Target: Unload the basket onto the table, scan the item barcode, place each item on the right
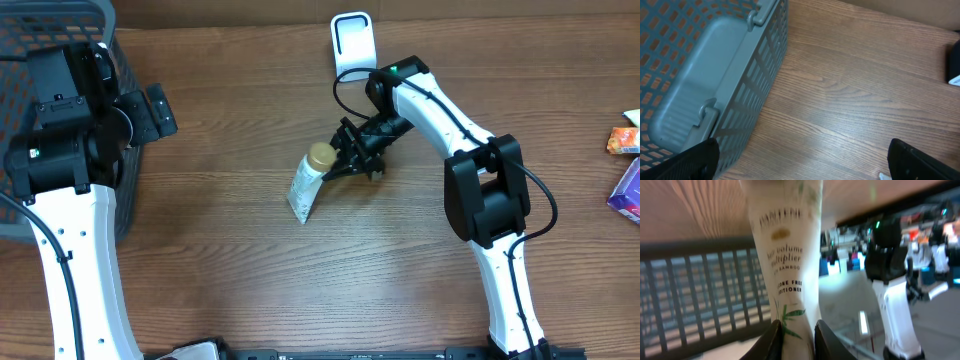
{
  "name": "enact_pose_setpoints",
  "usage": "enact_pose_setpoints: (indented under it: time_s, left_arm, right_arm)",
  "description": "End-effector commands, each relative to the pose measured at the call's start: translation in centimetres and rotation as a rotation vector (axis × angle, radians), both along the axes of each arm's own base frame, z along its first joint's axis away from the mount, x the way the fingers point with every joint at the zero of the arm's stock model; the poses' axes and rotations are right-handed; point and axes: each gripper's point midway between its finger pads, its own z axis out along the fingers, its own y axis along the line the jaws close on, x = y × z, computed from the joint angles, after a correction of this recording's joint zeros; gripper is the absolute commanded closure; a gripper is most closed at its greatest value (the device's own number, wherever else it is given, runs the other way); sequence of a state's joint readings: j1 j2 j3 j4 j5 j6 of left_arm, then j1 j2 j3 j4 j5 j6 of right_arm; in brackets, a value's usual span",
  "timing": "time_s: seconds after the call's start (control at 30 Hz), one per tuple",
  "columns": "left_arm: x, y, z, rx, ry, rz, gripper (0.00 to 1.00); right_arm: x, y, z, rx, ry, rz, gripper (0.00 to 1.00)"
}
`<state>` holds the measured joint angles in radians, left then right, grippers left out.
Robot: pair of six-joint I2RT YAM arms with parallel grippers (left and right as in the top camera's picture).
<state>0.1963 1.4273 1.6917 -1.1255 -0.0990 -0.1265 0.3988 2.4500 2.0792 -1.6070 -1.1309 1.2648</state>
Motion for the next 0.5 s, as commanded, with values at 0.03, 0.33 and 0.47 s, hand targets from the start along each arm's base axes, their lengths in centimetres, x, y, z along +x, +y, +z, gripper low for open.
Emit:
enact_pose_setpoints:
  time_s: [0.03,0.33,0.47]
  left_arm:
    - [0.1,0.2,0.8,0.02,-0.017,-0.006,0.0]
    - [0.1,0.2,0.8,0.02,-0.017,-0.006,0.0]
    - [0.1,0.2,0.8,0.02,-0.017,-0.006,0.0]
  right_arm:
    - [0.1,-4.6,-4.6,-0.314,-0.112,0.102,0.72]
    - [3.5,-20.4,-9.2,-1.002,-0.322,0.316,0.0]
    - [5.5,-23.8,-9.2,-1.046,-0.455,0.468,0.0]
